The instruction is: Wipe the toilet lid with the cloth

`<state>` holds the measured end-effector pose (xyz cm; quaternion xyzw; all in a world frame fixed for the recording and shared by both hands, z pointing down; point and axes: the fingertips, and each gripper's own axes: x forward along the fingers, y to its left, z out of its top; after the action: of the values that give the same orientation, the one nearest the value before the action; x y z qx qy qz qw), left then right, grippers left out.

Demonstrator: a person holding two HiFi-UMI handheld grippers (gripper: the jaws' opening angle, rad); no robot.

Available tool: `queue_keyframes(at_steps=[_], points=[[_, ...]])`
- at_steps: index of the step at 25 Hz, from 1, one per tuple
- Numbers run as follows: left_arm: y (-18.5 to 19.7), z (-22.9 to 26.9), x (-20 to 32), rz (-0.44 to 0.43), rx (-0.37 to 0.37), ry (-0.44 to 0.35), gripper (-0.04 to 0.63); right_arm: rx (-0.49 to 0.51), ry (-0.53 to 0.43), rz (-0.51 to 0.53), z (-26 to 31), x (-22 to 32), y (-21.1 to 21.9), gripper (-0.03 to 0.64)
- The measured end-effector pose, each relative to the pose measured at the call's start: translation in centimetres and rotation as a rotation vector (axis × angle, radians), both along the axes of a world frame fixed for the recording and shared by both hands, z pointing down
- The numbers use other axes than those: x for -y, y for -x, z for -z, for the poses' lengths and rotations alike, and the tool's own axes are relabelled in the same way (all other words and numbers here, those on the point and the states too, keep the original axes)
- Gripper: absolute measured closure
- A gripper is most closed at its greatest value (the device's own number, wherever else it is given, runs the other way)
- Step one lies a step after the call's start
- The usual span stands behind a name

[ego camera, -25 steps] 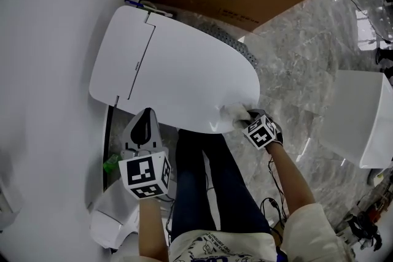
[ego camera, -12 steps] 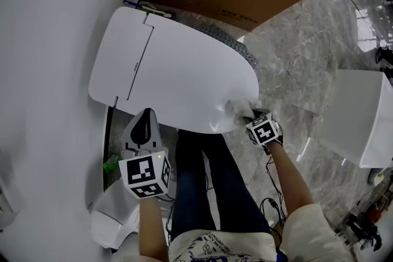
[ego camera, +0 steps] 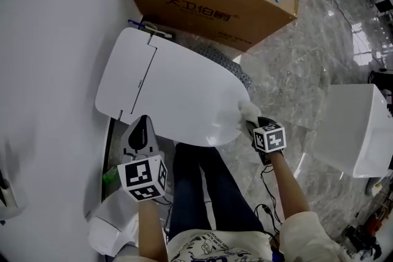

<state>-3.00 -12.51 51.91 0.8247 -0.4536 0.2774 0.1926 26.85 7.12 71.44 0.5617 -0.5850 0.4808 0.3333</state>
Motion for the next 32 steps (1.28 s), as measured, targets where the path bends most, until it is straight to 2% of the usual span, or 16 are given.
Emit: queue_keyframes(at_steps=[7,14,18,23,32], points=[[-0.6,6.4,2.4,0.043,-0.063,-0.068,0.586,-0.008,-0.253,-0.005,12.6,7.6,-0.4,0.509],[-1.3,16.8,4.9,0.052,-0.127,-0.23,0.586,0.008,-0.527,-0.01,26.8,14.6,0.9,0.508],[-0.8,21.9,5.1,0.071,-0.158,-0.293,0.586,0.002,-0.662,-0.021,33.9,16.6,2.4,0.508],[0.2,27.4,5.2,0.094,-0.171,-0.385,0.586,-0.022,-0.797,0.011,40.8,18.5,5.0,0.508],[3.6,34.7,4.6,0.151,-0.181,-0.514,0.586,0.035,-1.004,-0.003,50.6,20.8,8.6,0.508]])
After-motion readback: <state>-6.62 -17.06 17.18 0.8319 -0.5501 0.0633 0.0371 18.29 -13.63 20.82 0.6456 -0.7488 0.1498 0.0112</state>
